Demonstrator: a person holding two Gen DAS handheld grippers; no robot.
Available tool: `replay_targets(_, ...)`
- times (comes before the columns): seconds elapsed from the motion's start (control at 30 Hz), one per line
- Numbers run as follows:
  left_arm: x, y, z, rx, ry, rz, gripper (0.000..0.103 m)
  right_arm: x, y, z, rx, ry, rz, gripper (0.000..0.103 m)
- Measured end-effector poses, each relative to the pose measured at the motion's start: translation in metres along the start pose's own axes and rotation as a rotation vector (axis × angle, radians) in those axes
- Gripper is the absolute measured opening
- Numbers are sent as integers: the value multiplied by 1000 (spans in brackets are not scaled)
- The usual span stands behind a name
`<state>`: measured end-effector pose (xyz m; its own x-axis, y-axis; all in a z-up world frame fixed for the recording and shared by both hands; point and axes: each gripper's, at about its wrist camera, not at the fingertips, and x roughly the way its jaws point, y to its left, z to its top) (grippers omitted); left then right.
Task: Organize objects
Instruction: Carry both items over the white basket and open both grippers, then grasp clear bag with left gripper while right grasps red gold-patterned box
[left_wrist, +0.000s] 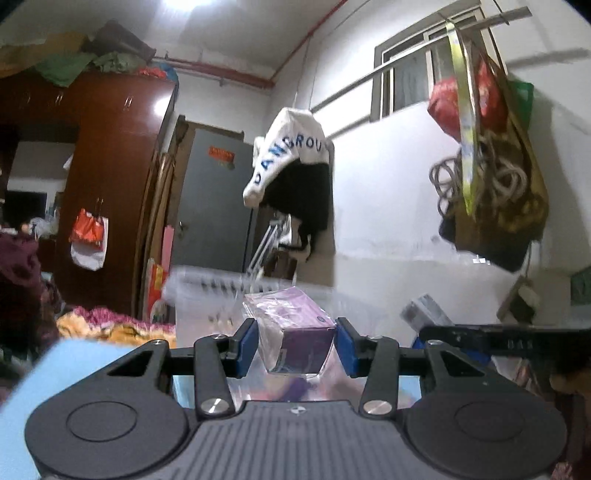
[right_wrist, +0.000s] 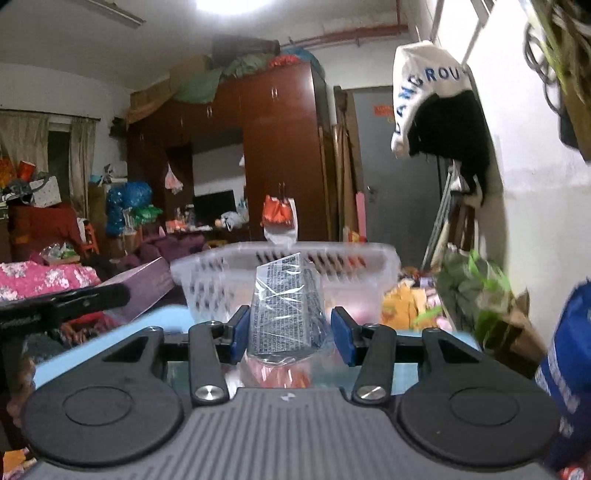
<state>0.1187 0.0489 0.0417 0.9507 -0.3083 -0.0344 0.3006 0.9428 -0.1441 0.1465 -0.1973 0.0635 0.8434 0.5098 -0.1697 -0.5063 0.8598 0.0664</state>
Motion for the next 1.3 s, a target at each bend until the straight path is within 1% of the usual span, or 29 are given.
replay_targets(0.03, 9, 2, 12, -1, 5, 8, 49, 8, 2, 13, -11, -5, 3, 50)
replay_targets(0.1, 32, 8, 39, -20, 17, 20, 49, 30, 7, 35, -59, -4, -44, 50)
replay_targets(0.13, 46, 11, 51, -25, 32, 29, 49, 47, 8, 46, -72, 19, -62, 50)
replay_targets(0.17, 60, 15, 62, -49, 49, 48, 49, 62, 8, 54, -72, 46, -59, 50)
replay_targets(0.2, 75, 19, 70, -62, 82, 52, 49, 78, 7, 60, -67, 81, -55, 50)
replay_targets(0.23, 91, 23, 76, -67, 120, 55, 49, 93, 6, 64, -61, 117, -50, 50)
replay_targets(0.3, 112, 25, 78, -61, 175, 84, 49, 116, 8, 64, -75, 167, -52, 51)
replay_targets(0.37, 123, 24, 72, -35, 190, 87, 51, 128, 13, 62, -110, 174, -72, 51)
replay_targets(0.4, 127, 23, 70, -28, 192, 97, 54, 129, 14, 60, -116, 166, -76, 58)
replay_targets(0.43, 129, 25, 67, -31, 197, 113, 70, 129, 13, 59, -111, 162, -72, 67)
replay_targets(0.47, 129, 27, 65, -41, 195, 122, 83, 125, 13, 57, -100, 153, -67, 87)
replay_targets(0.5, 125, 28, 63, -50, 185, 129, 83, 114, 13, 55, -91, 122, -62, 93)
replay_targets(0.53, 117, 28, 62, -49, 166, 130, 83, 98, 11, 51, -85, 82, -52, 95)
replay_targets(0.57, 104, 28, 62, -44, 135, 121, 83, 81, 9, 46, -74, 54, -31, 101)
replay_targets(0.6, 93, 27, 61, -43, 113, 110, 84, 69, 5, 40, -55, 38, -7, 103)
replay_targets(0.67, 66, 24, 53, -43, 94, 92, 88, 51, 0, 23, -27, 38, 13, 103)
replay_targets(0.73, 48, 21, 37, -31, 119, 117, 90, 45, -1, -2, -64, 72, 20, 101)
replay_targets(0.8, 43, 21, 15, -31, 189, 155, 90, 50, 0, -19, -83, 134, 30, 86)
replay_targets(0.83, 45, 24, 4, -37, 232, 158, 90, 54, 0, -26, -79, 156, 47, 82)
replay_targets(0.9, 51, 31, -15, -65, 293, 158, 89, 65, -2, -33, -64, 197, 65, 69)
replay_targets(0.93, 56, 33, -21, -77, 315, 166, 86, 70, -3, -34, -57, 209, 68, 68)
replay_targets(1.0, 62, 38, -28, -90, 339, 167, 85, 79, -4, -34, -47, 248, 97, 68)
replay_targets(1.03, 63, 39, -30, -83, 344, 162, 85, 83, -4, -34, -45, 265, 108, 68)
replay_targets(1.1, 68, 35, -32, -54, 358, 179, 85, 85, -1, -37, -45, 277, 97, 68)
replay_targets(1.13, 70, 33, -33, -38, 367, 191, 85, 86, -2, -37, -28, 276, 107, 65)
replay_targets(1.17, 73, 33, -33, -38, 380, 193, 83, 84, -2, -38, -19, 276, 110, 58)
replay_targets(1.2, 74, 34, -32, -42, 387, 184, 82, 83, -2, -38, -20, 274, 110, 58)
replay_targets(1.23, 76, 32, -31, -42, 394, 177, 80, 81, -1, -38, -27, 270, 108, 58)
replay_targets(1.3, 77, 32, -34, -23, 421, 189, 70, 76, -2, -44, -29, 259, 106, 57)
